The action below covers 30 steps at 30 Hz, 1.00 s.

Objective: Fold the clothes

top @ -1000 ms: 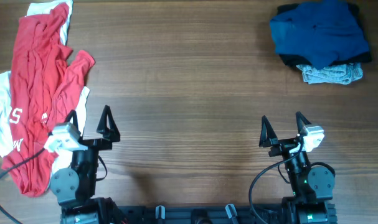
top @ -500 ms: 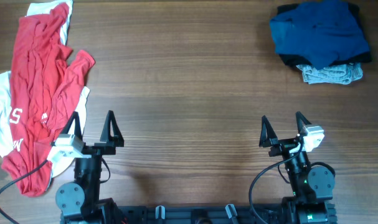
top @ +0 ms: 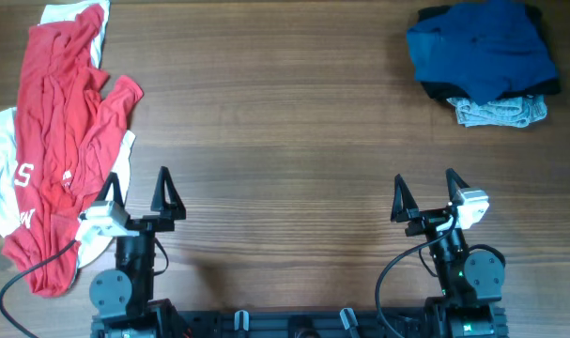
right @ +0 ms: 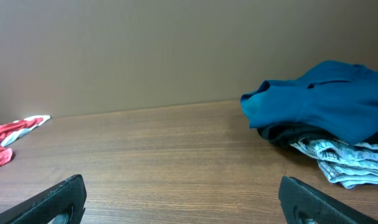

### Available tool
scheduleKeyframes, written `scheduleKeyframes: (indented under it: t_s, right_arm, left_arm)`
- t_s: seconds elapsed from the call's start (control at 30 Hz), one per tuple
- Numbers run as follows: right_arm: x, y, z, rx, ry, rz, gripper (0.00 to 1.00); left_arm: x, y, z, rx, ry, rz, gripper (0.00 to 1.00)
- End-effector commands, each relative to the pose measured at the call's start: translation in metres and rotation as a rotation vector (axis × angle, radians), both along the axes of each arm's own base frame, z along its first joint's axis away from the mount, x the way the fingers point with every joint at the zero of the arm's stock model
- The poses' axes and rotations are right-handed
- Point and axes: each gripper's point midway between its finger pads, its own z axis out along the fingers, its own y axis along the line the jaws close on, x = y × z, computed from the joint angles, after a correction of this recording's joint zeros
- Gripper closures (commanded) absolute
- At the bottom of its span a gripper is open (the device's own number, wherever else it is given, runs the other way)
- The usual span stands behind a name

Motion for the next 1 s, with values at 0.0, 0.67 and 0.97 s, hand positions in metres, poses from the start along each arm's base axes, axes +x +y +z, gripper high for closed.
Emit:
scheduleKeyframes:
  t_s: [0.0, 0.67, 0.97]
  right_arm:
    - [0.0, -0.001, 0.001, -0.013, -0.008, -0.002, 0.0]
    - [0.0, -0.001, 0.001, -0.013, -0.008, -0.002, 0.0]
    - [0.0, -0.001, 0.001, -0.013, -0.008, -0.002, 0.0]
  left_arm:
    - [0.001, 0.002, -0.018, -0.021, 0.067, 0.012, 0.0]
    - [0.001, 0.004, -0.048, -0.038, 0.189, 0.025, 0.0]
    - [0.001, 0.004, -0.048, -0.038, 0.189, 0.025, 0.0]
